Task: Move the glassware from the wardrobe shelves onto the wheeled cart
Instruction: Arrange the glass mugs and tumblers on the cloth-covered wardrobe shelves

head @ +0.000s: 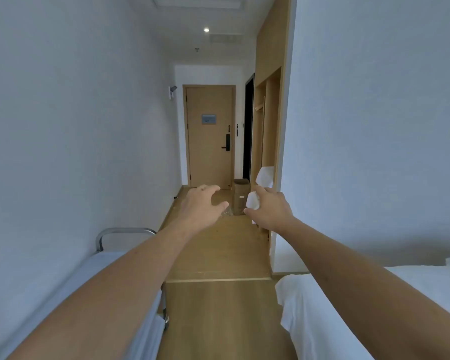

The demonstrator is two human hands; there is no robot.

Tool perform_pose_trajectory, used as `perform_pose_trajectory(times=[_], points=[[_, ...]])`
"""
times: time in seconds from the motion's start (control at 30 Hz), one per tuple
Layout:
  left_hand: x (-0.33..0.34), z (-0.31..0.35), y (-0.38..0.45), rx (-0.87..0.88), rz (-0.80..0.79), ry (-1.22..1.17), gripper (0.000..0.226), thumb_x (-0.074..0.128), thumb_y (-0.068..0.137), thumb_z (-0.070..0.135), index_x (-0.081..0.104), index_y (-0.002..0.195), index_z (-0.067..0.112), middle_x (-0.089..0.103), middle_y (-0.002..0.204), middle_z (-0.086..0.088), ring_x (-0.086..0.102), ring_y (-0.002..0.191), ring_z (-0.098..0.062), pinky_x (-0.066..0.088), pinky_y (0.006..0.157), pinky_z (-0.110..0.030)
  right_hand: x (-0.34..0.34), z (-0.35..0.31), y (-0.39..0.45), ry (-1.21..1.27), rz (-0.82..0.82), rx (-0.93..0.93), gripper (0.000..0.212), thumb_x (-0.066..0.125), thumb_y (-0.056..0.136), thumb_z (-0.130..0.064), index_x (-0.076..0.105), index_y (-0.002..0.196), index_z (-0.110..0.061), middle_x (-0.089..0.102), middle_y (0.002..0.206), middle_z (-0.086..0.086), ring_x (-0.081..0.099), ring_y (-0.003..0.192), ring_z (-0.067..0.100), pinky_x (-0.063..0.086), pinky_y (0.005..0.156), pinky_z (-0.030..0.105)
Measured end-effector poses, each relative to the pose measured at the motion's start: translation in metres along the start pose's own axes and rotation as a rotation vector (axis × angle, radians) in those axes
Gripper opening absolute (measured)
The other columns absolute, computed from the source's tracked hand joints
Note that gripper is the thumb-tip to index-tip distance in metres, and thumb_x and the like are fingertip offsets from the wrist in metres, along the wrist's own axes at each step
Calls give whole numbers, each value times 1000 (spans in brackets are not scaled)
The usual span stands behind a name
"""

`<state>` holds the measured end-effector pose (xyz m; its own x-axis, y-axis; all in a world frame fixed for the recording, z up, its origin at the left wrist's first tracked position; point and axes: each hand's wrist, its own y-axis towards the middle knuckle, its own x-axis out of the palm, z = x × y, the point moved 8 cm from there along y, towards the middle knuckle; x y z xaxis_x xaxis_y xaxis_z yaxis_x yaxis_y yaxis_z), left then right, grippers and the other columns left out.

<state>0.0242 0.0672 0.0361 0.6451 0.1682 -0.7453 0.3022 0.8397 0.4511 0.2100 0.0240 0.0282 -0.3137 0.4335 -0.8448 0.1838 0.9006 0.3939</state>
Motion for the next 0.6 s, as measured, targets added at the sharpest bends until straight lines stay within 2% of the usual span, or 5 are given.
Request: perform_pose_trajectory(times=[0.6], points=[[127, 41, 164, -58, -53, 87, 59, 63, 97, 44, 45, 150, 27, 42, 157, 1, 36, 145, -23, 38, 115, -50, 27, 153, 166, -2, -40, -5, 78, 65, 89, -47, 31, 156, -26, 39, 158, 3, 37, 142, 34, 41, 109, 49]])
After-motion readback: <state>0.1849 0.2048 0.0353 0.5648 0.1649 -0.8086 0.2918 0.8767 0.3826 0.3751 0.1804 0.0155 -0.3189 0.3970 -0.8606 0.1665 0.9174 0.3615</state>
